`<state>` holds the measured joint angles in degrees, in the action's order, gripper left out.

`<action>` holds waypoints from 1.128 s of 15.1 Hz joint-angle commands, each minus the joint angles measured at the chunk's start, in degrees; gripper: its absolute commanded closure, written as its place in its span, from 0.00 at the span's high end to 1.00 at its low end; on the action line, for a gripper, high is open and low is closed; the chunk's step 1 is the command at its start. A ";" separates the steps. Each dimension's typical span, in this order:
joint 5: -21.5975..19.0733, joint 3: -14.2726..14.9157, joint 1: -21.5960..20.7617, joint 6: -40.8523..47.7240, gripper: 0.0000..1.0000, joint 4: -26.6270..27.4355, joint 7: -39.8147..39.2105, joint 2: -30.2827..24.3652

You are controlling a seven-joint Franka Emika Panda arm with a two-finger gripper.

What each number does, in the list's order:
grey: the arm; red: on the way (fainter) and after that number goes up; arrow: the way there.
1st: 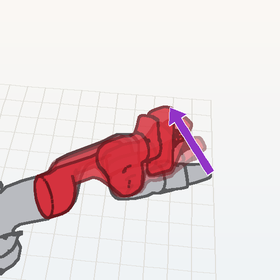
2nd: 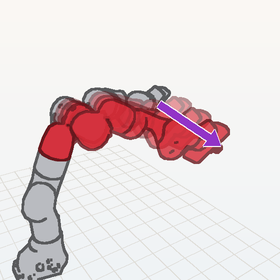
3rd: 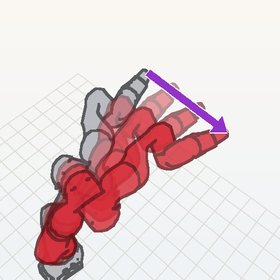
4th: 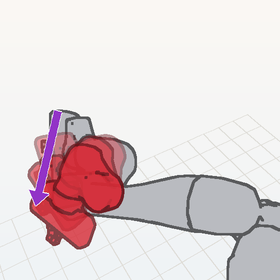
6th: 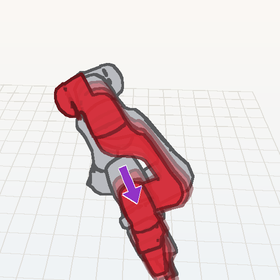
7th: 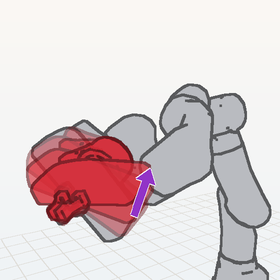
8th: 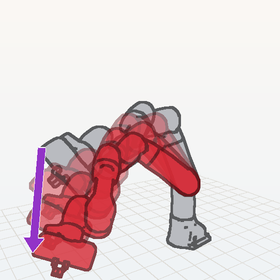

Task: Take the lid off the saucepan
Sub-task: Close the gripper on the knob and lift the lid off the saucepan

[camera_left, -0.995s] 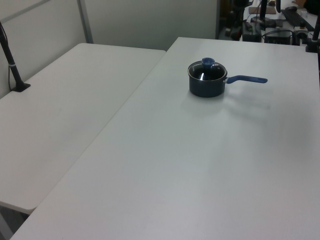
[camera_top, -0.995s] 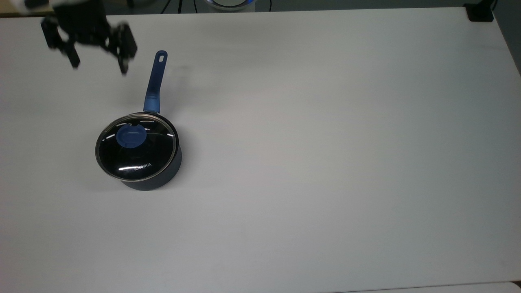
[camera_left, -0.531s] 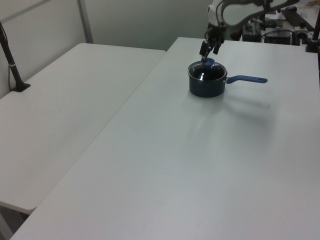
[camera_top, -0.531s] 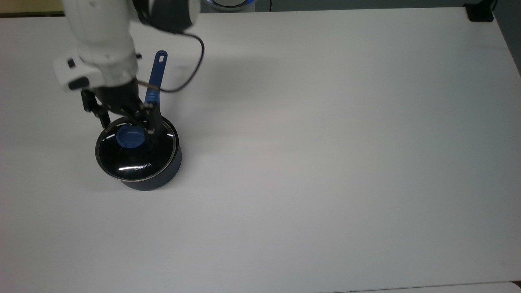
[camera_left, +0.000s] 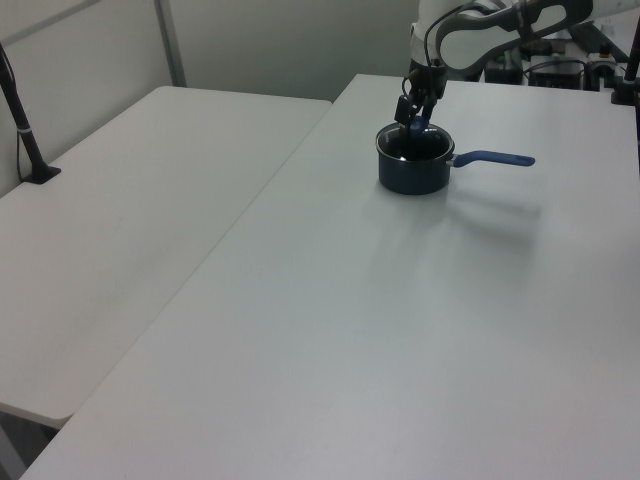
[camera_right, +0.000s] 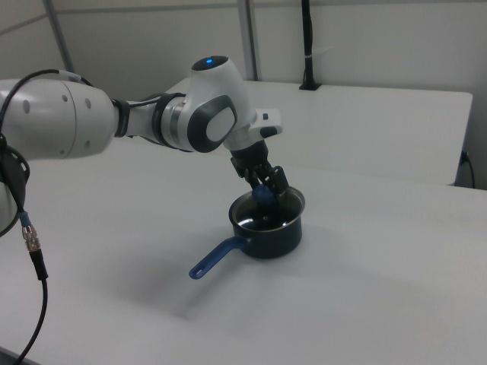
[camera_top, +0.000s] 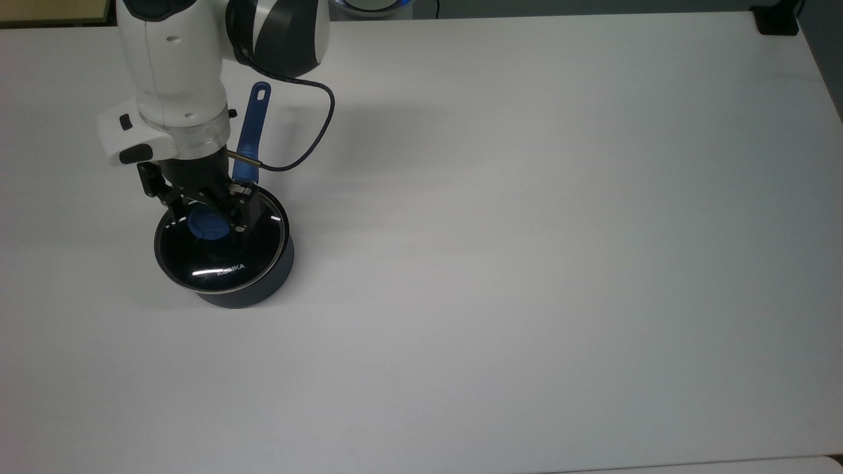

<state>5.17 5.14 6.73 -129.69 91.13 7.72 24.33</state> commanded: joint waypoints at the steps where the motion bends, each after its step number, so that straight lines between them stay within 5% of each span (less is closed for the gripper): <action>1: 0.54 0.05 0.04 -0.30 0.41 0.10 1.07 -0.68; 7: 0.19 -2.67 -0.31 8.19 0.36 0.10 1.15 -7.17; 13: -0.16 -13.29 -0.66 30.26 0.36 5.35 -0.60 -19.57; 17: -7.86 -18.31 -0.66 34.59 0.36 12.64 -1.57 -20.63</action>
<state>2.32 -11.53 5.71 -94.66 96.68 7.86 5.07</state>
